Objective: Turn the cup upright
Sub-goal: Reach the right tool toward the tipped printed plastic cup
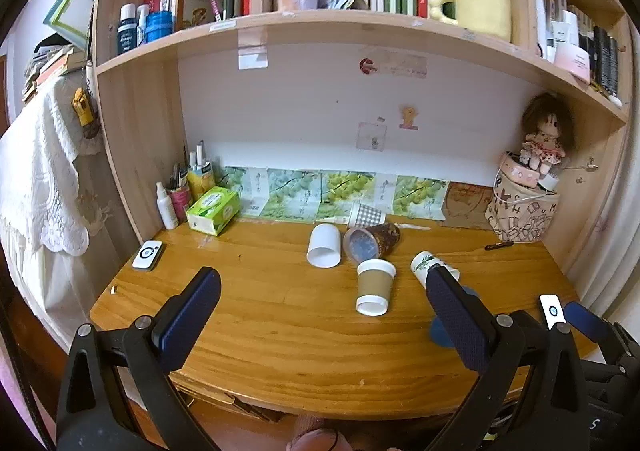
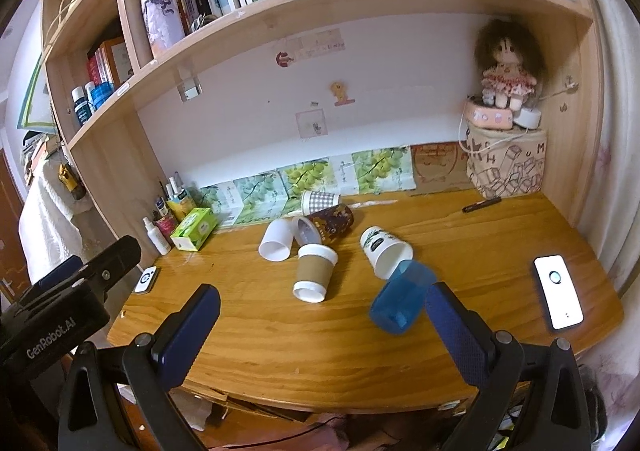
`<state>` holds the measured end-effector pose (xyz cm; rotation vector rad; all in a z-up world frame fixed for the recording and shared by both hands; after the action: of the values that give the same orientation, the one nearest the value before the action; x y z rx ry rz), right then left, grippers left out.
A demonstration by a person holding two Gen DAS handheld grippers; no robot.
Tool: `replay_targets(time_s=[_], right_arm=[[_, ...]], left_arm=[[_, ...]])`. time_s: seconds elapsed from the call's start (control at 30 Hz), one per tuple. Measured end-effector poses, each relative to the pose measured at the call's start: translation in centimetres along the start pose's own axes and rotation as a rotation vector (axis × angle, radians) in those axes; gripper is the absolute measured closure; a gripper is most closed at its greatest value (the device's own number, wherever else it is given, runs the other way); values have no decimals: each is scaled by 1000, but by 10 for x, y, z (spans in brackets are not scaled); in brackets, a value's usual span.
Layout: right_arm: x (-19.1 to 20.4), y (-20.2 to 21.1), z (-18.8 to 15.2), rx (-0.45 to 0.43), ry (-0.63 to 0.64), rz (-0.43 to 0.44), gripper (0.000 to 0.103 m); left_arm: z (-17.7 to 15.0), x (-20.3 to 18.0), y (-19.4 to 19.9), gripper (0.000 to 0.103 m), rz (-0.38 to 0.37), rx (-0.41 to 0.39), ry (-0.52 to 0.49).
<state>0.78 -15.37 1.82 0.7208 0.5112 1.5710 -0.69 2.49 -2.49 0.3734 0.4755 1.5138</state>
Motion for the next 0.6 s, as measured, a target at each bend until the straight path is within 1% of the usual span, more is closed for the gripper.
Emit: replay_targets(time_s=[0.27,0.43,0.6], right_arm=[[4,-16,0,46,-27,14,0],[4,-37,4,85,-61,14,0],[7,-62,16,113,-77,4,0]], left_arm=[[2,9,-15,0,9,41,0],[10,15,-37,0,-4,75,0],[26,18,-64,1,-23,102,-4]])
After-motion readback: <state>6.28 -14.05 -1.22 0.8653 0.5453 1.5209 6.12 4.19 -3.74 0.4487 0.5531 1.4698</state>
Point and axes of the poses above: each gripper's, at about its wrist camera, not at the fingertips, and y roughly against the way its jaws point, x to its left, z to its top, the point moved 3 cm from there along -y, roughly the way its jaws point, and after that the axes turned 4 degrees about -z, right-handed, at the moved point
